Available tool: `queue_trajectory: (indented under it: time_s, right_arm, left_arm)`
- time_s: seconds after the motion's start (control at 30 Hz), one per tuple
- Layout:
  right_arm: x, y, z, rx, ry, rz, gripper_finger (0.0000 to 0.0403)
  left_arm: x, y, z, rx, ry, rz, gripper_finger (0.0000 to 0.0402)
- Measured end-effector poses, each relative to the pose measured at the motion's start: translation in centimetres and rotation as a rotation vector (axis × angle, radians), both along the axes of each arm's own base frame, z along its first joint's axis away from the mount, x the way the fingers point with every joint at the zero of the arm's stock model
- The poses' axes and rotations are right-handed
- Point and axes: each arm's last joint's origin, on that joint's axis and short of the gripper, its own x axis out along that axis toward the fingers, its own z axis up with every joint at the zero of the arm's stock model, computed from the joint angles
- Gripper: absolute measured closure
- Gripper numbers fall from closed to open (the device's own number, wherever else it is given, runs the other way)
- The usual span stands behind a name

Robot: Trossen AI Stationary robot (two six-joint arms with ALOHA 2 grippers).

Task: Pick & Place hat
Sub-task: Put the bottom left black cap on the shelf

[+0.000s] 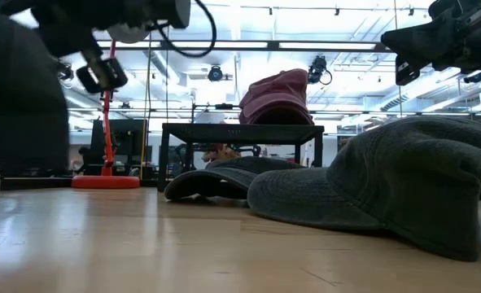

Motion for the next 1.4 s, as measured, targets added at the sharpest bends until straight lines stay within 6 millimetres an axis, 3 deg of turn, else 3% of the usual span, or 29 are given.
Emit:
queue_trajectory:
  time_s: [0.53, 0.97, 1.4]
  right_arm:
    - [0.0, 0.0, 0.0, 0.000, 0.000, 0.000, 0.0380]
    - [0.0, 0.0, 0.0, 0.000, 0.000, 0.000, 0.0380]
    - [0.0, 0.0, 0.0, 0.000, 0.000, 0.000, 0.0380]
  left_arm:
    - [1.4, 0.7, 6.6, 0.084, -0.109, 0.029, 0.0357]
    - [0.8, 4.5, 12.5, 0.147, -0.156, 0.143, 0.0357]
    - [-0.1, 8.9, 17.6, 0.304, -0.341, 0.311, 0.0357]
